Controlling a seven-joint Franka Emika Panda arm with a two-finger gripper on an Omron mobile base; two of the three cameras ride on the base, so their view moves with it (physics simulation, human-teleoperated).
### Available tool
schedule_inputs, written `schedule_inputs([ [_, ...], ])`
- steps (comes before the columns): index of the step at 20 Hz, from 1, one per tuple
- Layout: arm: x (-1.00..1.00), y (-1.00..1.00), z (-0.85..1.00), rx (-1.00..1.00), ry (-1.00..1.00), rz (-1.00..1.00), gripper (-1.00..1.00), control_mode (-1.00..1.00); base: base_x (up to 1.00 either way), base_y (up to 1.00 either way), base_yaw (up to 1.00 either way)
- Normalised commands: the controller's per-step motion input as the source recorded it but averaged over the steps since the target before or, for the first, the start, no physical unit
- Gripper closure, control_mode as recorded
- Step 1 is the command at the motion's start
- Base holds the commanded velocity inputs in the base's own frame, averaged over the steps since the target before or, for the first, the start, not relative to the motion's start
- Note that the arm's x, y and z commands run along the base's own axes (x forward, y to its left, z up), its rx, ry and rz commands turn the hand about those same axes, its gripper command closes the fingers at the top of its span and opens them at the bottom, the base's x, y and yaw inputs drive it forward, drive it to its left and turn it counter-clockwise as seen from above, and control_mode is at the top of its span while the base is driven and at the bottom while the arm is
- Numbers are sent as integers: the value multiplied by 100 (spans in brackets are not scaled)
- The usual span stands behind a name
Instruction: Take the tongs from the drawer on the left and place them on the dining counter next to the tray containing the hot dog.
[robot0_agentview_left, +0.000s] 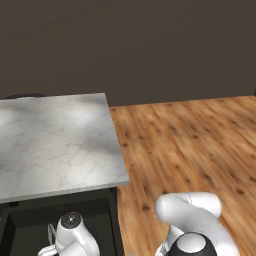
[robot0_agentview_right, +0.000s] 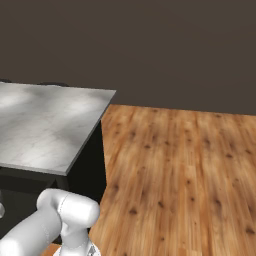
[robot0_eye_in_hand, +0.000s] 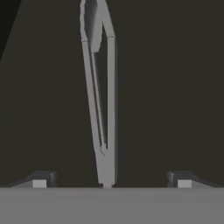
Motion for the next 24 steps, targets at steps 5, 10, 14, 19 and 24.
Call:
schedule_inputs([
  [5, 0, 11, -25, 0, 0, 0, -100, -100, 0, 0, 0],
  [10, 2, 26, -28, 0, 0, 0, -100, -100, 0, 0, 0],
  [14, 0, 26, -41, 0, 0, 0, -100, -100, 0, 0, 0],
  [19, 0, 7, -57, 0, 0, 0, -100, -100, 0, 0, 0],
  [24, 0, 0, -48, 0, 0, 0, 100, -100, 0, 0, 0],
])
